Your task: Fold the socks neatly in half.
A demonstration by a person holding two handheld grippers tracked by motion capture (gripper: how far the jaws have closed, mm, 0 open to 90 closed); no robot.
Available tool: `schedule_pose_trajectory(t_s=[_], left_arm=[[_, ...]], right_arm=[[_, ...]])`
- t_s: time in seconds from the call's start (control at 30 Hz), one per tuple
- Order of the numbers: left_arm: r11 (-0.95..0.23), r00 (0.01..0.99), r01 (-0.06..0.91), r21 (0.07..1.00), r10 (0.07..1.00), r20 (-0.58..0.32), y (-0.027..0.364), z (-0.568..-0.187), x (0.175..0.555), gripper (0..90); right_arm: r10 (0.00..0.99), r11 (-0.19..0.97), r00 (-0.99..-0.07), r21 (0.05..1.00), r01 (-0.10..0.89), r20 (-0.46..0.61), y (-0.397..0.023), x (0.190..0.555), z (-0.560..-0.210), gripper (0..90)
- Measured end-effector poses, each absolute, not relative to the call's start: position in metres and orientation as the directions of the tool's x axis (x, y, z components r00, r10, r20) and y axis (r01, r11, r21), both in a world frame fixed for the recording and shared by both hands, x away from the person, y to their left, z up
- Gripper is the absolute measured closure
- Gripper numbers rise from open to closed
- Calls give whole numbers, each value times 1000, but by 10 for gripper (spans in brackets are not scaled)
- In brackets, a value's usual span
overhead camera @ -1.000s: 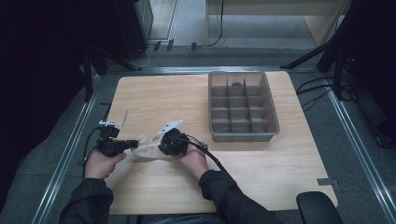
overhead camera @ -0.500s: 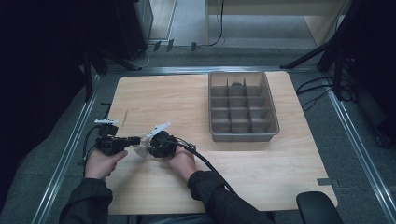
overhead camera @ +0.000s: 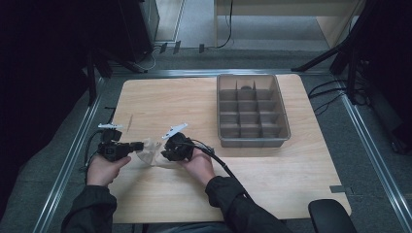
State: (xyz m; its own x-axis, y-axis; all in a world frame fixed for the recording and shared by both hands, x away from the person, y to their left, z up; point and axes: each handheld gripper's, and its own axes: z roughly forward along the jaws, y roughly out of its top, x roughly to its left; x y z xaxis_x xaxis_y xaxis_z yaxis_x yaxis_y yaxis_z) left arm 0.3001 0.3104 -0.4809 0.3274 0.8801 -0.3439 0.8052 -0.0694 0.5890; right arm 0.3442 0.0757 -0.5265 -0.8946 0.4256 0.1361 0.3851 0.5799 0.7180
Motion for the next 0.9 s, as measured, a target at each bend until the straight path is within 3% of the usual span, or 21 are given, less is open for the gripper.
schedule_pose_trajectory(t_s=[0.47, 0.9], left_arm=[[-63, 319, 804, 591, 885, -340, 314, -479, 299, 841], [-78, 341, 809, 583, 870, -356, 309, -478, 300, 864]], right_arm=[[477, 568, -872, 720, 399, 107, 33, 336, -527, 766], [482, 592, -871, 699, 401, 92, 36, 338, -543, 767]])
